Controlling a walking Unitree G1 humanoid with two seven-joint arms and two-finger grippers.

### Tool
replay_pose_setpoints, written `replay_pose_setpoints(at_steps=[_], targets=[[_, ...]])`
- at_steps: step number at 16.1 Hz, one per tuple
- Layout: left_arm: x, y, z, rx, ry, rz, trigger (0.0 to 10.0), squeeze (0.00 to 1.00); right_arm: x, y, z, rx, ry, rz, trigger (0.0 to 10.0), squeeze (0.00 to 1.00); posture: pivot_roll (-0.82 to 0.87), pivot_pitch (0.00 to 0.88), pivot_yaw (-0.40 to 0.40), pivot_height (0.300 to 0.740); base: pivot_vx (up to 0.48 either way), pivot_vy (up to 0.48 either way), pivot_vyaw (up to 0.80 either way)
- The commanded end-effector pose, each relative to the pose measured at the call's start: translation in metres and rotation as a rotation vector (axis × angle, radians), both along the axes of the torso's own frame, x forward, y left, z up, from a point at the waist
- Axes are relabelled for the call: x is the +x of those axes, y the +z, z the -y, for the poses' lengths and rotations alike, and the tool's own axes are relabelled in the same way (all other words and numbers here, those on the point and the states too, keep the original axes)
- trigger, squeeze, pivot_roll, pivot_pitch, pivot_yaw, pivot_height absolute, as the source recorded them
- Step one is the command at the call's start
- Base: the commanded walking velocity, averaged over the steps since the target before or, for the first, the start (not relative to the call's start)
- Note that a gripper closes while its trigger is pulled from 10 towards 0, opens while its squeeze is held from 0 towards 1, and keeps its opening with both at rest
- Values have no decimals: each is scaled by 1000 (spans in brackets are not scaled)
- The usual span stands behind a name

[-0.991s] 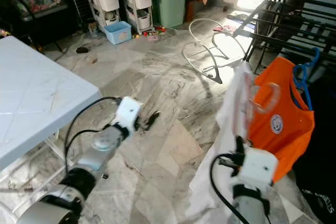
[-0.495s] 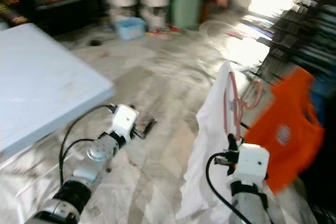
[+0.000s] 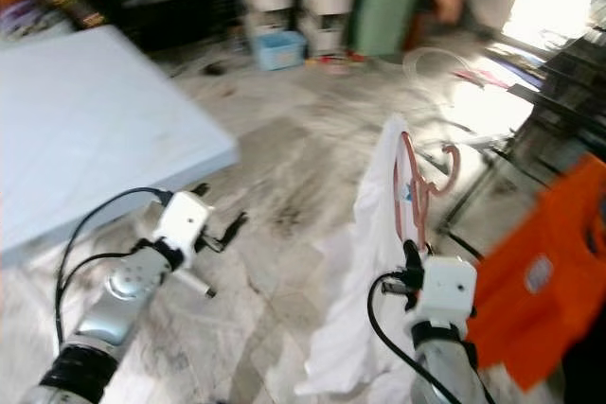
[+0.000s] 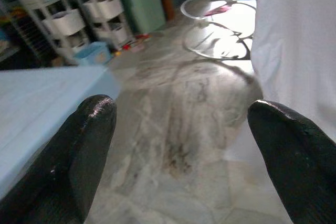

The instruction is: Hang hanger

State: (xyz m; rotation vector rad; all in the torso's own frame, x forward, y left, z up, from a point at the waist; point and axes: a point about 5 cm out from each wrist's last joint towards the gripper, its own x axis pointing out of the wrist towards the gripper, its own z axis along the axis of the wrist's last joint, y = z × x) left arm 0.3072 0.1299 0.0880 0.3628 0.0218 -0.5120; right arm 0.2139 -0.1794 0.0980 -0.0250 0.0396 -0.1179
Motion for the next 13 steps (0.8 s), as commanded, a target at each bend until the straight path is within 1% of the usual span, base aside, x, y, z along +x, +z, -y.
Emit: replay_pose_setpoints(at_steps=[1, 2, 4, 6, 7, 8, 10, 11, 13], targets=[[-1, 6, 13, 5, -41, 40, 10000, 0, 4, 15, 3, -20, 5, 67, 10000, 0, 109, 0, -70, 740, 0, 0, 800], [-1, 7, 22, -22, -64, 29, 10000, 0, 6, 16, 3, -21, 11, 72, 10000, 0, 118, 0, -76, 740, 0, 0, 800], [-1, 10, 32, -25, -87, 67, 10000, 0, 7, 14, 5, -29, 29, 64, 10000, 0, 127, 0, -75, 740, 0, 0, 800], [-5, 10, 34, -7, -115, 90, 10000, 0, 9, 14, 4, -39, 60, 57, 10000, 0, 122, 0, -71, 740, 0, 0, 800], [-6, 7, 34, -13, -128, 71, 10000, 0, 8, 15, 6, -52, 64, 57, 10000, 0, 121, 0, -70, 740, 0, 0, 800], [-8, 6, 32, -27, -155, 35, 10000, 0, 8, 16, 11, -53, 58, 56, 10000, 0, 124, 0, -74, 740, 0, 0, 800], [-13, 2, 24, -10, -182, 7, 10000, 0, 8, 16, 15, -60, 58, 49, 10000, 0, 127, 0, -75, 740, 0, 0, 800], [-20, -7, 11, 42, -187, -1, 10000, 0, 8, 15, 14, -66, 66, 42, 10000, 0, 126, 0, -74, 740, 0, 0, 800], [-18, -7, 11, 37, -171, 1, 10000, 0, 8, 14, 14, -61, 67, 41, 10000, 0, 126, 0, -74, 740, 0, 0, 800]])
